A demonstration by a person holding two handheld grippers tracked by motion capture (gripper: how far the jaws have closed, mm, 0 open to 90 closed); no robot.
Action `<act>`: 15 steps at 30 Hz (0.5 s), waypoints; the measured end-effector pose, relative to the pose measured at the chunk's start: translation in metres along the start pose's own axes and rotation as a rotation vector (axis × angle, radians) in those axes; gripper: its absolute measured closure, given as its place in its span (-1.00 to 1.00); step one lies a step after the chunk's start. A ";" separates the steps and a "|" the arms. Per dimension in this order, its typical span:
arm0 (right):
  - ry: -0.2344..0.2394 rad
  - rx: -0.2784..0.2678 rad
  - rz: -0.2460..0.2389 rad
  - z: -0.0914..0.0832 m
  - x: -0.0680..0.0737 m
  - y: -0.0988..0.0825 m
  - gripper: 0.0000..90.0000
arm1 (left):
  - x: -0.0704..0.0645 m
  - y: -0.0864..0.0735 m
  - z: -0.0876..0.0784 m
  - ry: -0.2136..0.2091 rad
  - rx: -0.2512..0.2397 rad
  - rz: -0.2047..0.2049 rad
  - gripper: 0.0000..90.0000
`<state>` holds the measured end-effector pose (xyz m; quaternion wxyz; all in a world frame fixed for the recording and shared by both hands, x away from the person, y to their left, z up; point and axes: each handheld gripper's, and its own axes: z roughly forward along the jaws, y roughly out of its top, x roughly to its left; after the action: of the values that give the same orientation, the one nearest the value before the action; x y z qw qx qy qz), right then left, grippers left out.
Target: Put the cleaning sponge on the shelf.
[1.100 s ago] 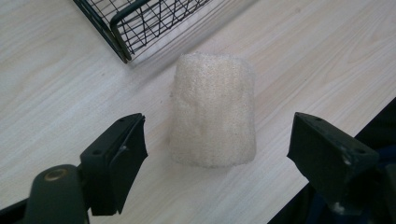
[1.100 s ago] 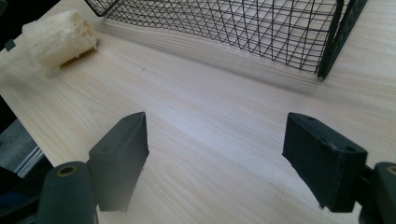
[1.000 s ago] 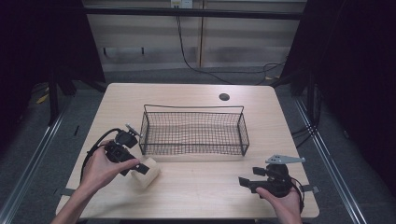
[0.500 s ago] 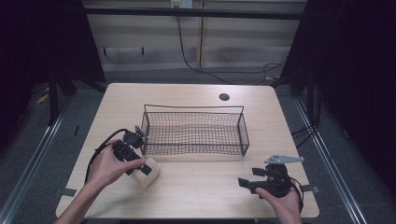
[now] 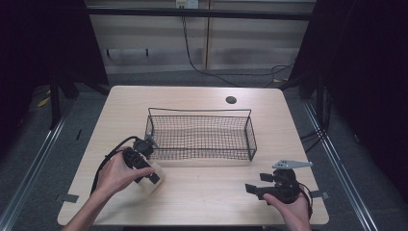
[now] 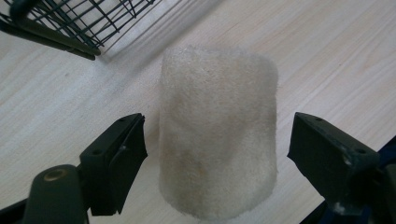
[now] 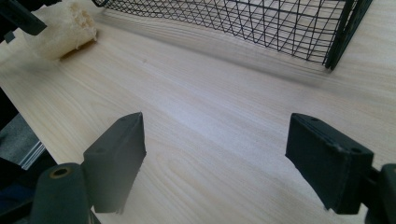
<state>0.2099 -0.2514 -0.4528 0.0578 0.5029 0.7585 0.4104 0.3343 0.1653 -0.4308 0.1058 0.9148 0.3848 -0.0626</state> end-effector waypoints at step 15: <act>0.000 0.005 -0.002 0.001 0.000 0.000 -0.57 | -0.002 0.003 0.022 -0.010 0.059 0.016 -0.46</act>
<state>0.2107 -0.2508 -0.4535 0.0570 0.5024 0.7599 0.4087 0.3340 0.1568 -0.4513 0.0812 0.9202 0.3751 -0.0778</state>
